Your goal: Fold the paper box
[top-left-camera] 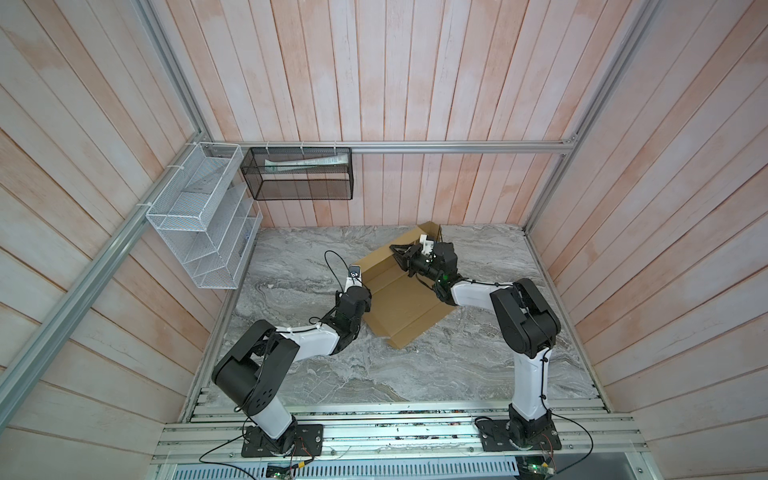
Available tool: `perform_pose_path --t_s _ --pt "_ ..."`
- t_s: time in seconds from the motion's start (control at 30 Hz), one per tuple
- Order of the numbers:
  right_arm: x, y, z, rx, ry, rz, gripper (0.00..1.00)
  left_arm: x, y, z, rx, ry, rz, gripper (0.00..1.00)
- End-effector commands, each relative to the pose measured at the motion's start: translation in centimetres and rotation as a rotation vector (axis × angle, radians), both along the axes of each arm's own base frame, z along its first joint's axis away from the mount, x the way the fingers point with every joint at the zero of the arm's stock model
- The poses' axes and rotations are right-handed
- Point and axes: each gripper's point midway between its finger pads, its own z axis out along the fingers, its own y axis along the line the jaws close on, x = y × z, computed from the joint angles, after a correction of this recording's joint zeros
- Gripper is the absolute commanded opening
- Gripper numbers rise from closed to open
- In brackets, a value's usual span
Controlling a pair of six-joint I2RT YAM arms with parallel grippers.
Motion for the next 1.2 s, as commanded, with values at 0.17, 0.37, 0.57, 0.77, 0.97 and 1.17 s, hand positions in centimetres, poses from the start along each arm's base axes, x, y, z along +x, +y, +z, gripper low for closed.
perform_pose_path --t_s 0.17,0.37,0.57,0.77,0.97,1.17 --pt "-1.0 -1.1 2.0 -0.056 -0.046 -0.01 0.44 -0.3 0.0 1.8 -0.015 -0.051 -0.029 0.0" --pt "-1.3 -2.3 2.5 -0.091 -0.063 -0.039 0.54 -0.3 0.5 1.5 -0.021 -0.045 -0.027 0.0" --pt "-2.0 -3.3 2.4 -0.16 -0.088 -0.057 0.63 -0.3 0.7 1.7 -0.024 -0.045 -0.034 0.0" --pt "-2.7 -4.4 1.8 -0.181 -0.076 -0.07 0.65 -0.1 1.3 2.0 -0.029 -0.047 -0.03 0.0" --pt "-4.4 -5.1 2.2 -0.22 -0.105 -0.052 0.65 0.1 1.4 2.2 -0.023 -0.039 -0.05 0.0" --pt "-6.2 -5.6 2.4 -0.334 -0.148 -0.012 0.66 0.0 1.8 2.1 -0.011 -0.032 -0.057 0.0"
